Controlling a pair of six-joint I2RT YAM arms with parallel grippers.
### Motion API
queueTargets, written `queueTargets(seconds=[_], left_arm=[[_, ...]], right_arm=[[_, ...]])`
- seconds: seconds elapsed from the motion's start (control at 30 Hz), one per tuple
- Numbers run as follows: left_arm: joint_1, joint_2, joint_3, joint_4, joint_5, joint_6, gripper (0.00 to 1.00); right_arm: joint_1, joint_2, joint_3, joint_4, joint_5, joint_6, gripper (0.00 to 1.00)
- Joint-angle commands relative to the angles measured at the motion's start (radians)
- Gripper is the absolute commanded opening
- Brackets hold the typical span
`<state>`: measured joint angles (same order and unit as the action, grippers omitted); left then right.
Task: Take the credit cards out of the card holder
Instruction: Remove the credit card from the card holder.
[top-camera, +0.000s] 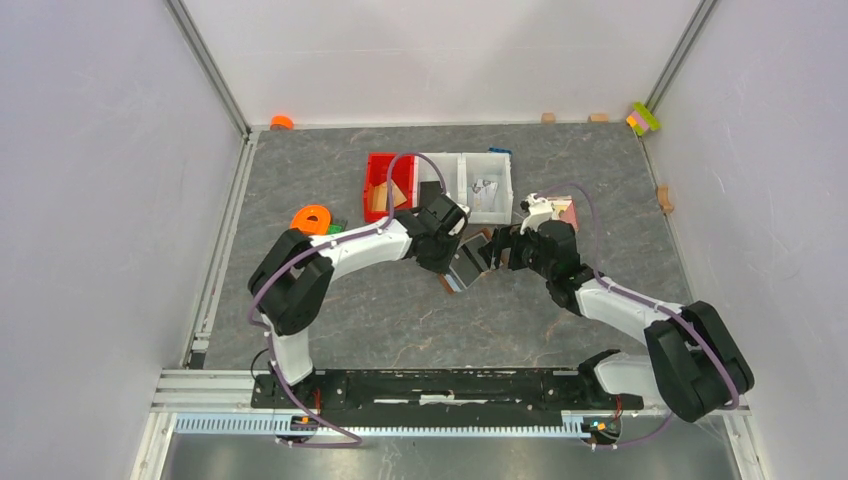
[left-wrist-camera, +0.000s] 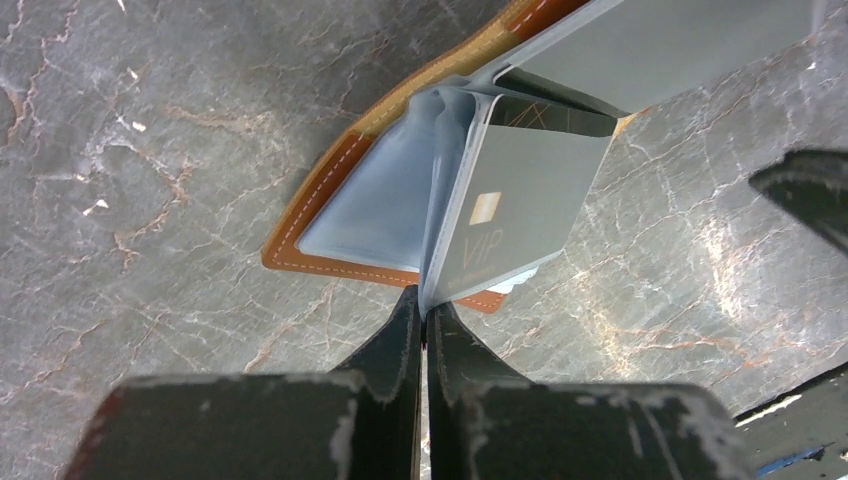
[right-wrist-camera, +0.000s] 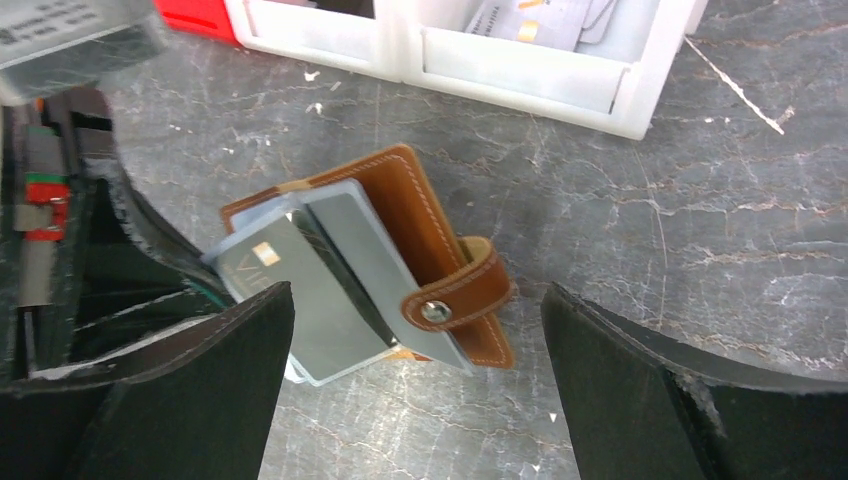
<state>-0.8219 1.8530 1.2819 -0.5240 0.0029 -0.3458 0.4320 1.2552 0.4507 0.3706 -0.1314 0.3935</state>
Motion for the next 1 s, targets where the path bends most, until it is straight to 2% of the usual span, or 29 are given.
queueTargets(seconds=[0.0, 0.13, 0.3, 0.43, 0.53, 0.73, 0.9, 0.97], left_arm=[[-0.006, -0.015, -0.021, -0.093, -0.054, 0.082, 0.02], [-0.006, -0.071, -0.053, -0.057, -0.032, 0.101, 0.03], [-0.023, -0.083, -0.064, -0.044, -0.108, 0.132, 0.02], [-0.024, -0.039, -0.04, -0.057, -0.127, 0.146, 0.02], [-0.025, -0.015, -0.029, -0.06, -0.159, 0.153, 0.02], [-0.025, -0.006, -0.032, -0.039, -0.167, 0.154, 0.02], [-0.025, -0.054, -0.063, 0.001, -0.165, 0.151, 0.03], [-0.025, -0.075, -0.075, 0.016, -0.168, 0.149, 0.05]], right_arm=[[0.004, 0.035, 0.041, -0.014, 0.067, -0.046, 0.97], [0.003, 0.072, 0.055, -0.019, 0.055, -0.061, 0.96], [0.003, 0.162, 0.079, 0.023, -0.094, -0.072, 0.96], [0.003, 0.223, 0.089, 0.065, -0.19, -0.066, 0.92], [0.003, 0.214, 0.069, 0.103, -0.212, -0.065, 0.8], [0.004, 0.132, 0.006, 0.169, -0.217, -0.053, 0.47], [0.003, 0.147, 0.011, 0.18, -0.268, -0.033, 0.29], [0.003, 0.154, 0.017, 0.179, -0.28, -0.026, 0.29]])
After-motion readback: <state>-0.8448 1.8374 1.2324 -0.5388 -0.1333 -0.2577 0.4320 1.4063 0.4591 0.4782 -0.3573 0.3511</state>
